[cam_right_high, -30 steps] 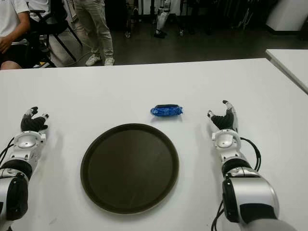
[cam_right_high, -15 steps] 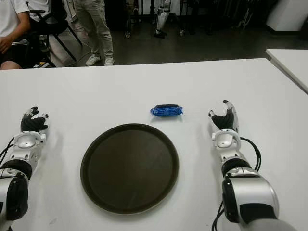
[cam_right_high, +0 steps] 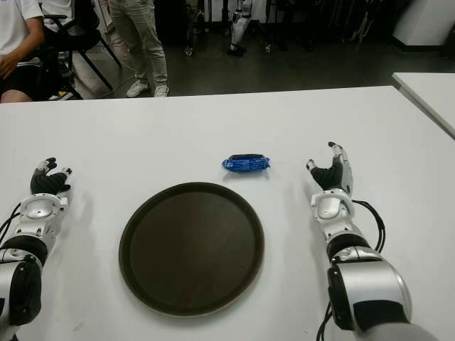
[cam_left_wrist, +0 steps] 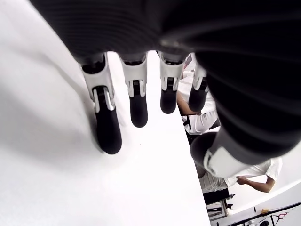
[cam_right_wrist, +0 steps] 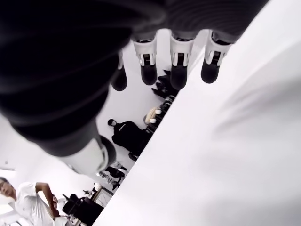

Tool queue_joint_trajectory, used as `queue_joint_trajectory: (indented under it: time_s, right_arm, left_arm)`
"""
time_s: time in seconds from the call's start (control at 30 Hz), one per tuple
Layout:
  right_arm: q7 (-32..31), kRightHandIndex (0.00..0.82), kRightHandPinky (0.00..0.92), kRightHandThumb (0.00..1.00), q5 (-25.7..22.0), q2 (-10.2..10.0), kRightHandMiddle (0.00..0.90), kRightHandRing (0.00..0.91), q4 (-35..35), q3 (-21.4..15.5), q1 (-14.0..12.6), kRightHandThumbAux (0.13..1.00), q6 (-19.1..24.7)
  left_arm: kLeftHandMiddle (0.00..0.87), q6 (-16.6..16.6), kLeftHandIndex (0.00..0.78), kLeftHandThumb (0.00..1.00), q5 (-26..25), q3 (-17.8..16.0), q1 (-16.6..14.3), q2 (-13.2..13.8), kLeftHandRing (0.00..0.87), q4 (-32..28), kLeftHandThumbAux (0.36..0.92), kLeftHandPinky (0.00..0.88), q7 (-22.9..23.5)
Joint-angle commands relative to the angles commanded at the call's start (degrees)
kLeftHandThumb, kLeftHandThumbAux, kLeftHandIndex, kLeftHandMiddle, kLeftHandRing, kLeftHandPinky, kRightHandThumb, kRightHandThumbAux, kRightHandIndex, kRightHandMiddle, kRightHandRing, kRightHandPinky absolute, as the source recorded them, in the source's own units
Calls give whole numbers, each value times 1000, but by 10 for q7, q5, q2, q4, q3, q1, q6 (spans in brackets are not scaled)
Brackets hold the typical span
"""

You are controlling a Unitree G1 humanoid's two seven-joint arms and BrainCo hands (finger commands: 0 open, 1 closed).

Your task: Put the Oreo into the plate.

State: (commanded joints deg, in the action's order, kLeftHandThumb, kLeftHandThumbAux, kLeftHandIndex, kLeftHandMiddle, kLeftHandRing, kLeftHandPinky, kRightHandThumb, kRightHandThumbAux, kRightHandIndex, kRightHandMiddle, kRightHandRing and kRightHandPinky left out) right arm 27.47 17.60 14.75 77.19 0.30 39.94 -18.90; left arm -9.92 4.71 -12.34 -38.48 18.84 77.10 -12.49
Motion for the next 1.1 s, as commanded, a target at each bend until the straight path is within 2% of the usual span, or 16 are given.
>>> queue_joint_trajectory:
  time_s: [0.23,0.47,0.63,0.97,1.1]
  right_arm:
    - [1,30,65,425,5,0,41,47,1,4,0,733,3]
    - [12,28,89,479,12,-1,69,87,0,15,1,728,4]
    - [9,14,61,460,12,-1,46,59,1,19,3,727,7]
    - [15,31,82,473,18,0,49,61,0,24,3,715,4]
    - [20,30,85,463,24,1,53,63,-1,27,3,717,0]
  left_arm:
    - [105,-1,11,168,0,0,0,0,118,0,634,111,2]
    - [111,-2,21,163,0,0,1,0,128,0,644,128,-1]
    - [103,-2,14,163,-3,-3,0,-1,121,0,648,118,1]
    - [112,0,22,168,0,-2,-1,-2,122,0,655,111,-4]
    - [119,1,21,167,1,0,0,-2,130,1,642,115,-5]
